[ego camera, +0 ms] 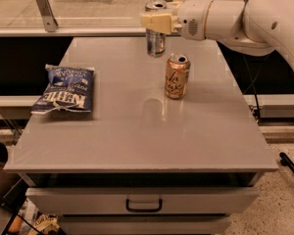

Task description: Move redbull can near blue chip bag

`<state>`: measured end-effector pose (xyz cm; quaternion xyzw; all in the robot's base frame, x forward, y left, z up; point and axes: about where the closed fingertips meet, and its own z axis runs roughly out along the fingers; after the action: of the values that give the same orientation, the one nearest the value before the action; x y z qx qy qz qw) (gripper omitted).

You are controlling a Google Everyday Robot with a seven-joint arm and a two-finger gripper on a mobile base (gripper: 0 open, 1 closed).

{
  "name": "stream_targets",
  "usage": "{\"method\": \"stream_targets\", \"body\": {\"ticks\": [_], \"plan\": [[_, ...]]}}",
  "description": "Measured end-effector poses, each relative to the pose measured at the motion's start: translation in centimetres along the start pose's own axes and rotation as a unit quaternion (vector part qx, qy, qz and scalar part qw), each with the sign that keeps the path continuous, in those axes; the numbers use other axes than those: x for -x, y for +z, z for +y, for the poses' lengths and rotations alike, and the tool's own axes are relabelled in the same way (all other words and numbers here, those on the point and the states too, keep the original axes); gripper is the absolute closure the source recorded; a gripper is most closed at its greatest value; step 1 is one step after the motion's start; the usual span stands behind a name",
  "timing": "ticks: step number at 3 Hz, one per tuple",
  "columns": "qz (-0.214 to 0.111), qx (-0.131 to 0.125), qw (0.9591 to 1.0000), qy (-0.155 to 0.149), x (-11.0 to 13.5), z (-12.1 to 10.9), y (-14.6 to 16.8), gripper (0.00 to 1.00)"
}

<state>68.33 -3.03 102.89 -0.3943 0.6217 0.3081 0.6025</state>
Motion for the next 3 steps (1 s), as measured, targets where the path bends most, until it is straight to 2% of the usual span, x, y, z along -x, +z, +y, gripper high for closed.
{"method": "stream_targets", "body": {"ticks": [3], "plan": [[0.009, 0.029, 0.9992, -0.025, -1.1, 7.7, 3.4, 1.00]]}}
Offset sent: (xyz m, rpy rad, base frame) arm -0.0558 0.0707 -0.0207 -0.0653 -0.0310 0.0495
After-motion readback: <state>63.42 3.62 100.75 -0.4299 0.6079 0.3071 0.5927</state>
